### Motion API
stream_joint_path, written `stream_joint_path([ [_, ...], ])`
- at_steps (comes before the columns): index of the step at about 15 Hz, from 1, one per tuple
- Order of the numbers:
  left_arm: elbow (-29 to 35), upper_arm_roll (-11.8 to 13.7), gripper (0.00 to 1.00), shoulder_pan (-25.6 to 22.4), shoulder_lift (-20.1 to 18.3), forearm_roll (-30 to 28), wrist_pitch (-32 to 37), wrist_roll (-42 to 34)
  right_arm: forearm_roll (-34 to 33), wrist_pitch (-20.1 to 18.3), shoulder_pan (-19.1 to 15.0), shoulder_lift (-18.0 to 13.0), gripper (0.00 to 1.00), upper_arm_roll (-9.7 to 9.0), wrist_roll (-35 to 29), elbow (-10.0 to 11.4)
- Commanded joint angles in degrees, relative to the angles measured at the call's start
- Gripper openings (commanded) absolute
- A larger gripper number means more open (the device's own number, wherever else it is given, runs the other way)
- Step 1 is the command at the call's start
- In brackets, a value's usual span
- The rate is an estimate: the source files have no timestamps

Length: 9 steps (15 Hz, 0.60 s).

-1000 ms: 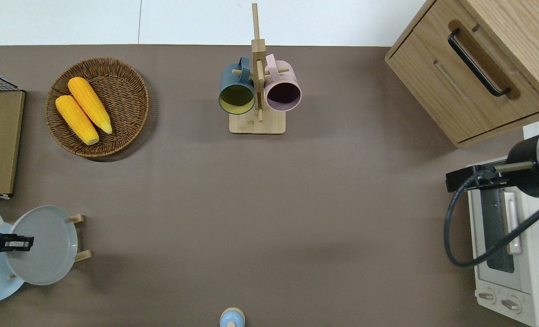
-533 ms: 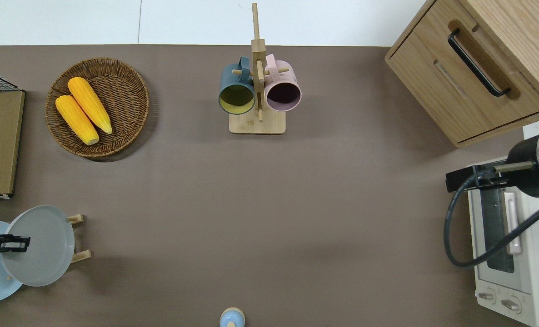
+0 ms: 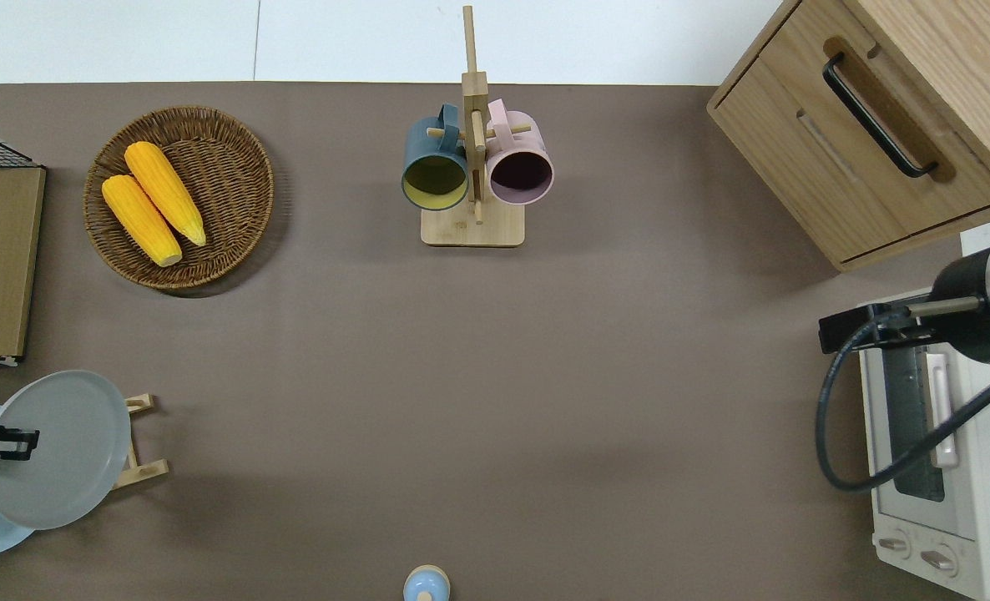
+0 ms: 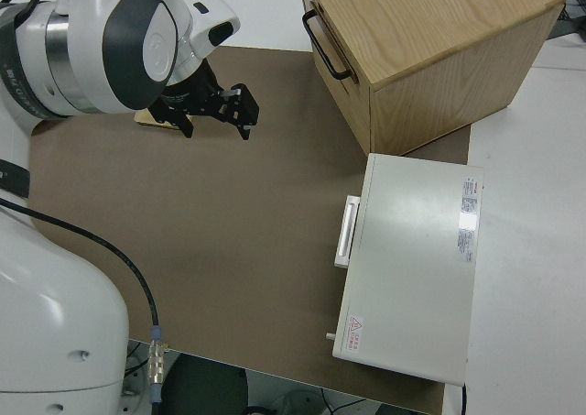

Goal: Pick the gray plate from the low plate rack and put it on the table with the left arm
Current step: 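Lift the gray plate out of the rack with the left gripper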

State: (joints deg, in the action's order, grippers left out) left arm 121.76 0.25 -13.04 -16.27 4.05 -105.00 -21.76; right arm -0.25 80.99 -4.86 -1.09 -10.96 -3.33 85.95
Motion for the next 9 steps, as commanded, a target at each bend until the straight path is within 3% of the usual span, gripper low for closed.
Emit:
stream_joint_path([
  [1,-3.8,-0.4,0.00,0.3,0.5,-0.2,3.5,1.4,0.4,-0.8,-0.4,-0.1,0.990,-0.38,0.0,-0.3],
  [4,-6.1,-0.7,0.00,0.3,1.0,-0.8,6.2,3.4,0.4,-0.8,-0.4,-0.1,0.990,-0.38,0.0,-0.3],
  [9,-7.8,-0.7,0.00,0.3,1.2,-8.1,9.7,8.0,0.4,-0.8,-0.4,-0.1,0.990,-0.29,0.0,-0.3],
])
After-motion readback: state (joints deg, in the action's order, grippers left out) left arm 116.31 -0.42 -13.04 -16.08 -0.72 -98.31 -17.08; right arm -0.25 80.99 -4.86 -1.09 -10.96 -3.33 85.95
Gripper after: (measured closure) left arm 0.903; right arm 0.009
